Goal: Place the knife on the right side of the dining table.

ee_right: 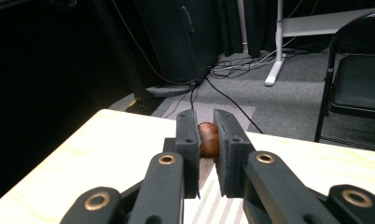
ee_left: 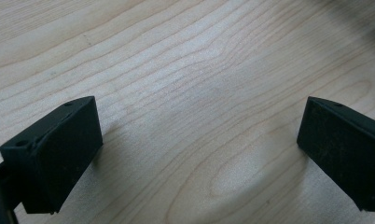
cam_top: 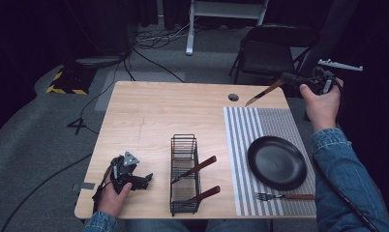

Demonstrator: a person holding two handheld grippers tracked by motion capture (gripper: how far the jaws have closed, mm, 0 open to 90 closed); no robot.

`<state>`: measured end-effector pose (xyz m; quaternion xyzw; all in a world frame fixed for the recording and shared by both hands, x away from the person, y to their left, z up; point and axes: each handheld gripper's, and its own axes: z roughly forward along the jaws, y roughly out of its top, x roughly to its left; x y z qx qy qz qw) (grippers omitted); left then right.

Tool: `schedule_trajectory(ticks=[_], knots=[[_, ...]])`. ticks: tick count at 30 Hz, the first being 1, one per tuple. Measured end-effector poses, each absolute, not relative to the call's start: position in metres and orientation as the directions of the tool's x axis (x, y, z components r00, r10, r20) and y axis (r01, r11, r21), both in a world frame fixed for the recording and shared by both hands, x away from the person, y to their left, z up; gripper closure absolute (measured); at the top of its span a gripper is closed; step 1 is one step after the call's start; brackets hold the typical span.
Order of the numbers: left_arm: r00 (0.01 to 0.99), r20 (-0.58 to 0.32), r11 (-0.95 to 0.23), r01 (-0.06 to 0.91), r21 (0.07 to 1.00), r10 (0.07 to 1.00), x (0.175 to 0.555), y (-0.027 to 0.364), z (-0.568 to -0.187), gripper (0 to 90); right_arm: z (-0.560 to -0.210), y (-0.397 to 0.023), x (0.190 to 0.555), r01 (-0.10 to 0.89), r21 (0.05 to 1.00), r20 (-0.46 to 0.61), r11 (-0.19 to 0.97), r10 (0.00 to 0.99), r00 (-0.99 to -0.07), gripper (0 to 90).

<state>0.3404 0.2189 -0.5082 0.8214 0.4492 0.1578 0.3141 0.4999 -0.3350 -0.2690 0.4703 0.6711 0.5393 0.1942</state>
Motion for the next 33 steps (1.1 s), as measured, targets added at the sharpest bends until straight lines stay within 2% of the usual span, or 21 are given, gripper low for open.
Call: schedule_trajectory(ticks=[16,33], knots=[[0.546,-0.022,-0.399,0.639,0.657,0.837,0.340,0.219,-0.508,0.2,-0.317,-0.335,0.513,0.491,0.871,0.247,0.008,0.856,-0.453,81.3],[0.546,-0.022,-0.400,0.639,0.657,0.837,0.340,0.219,-0.508,0.2,-0.341,-0.335,0.513,0.541,0.840,0.235,0.038,0.874,-0.426,81.2]])
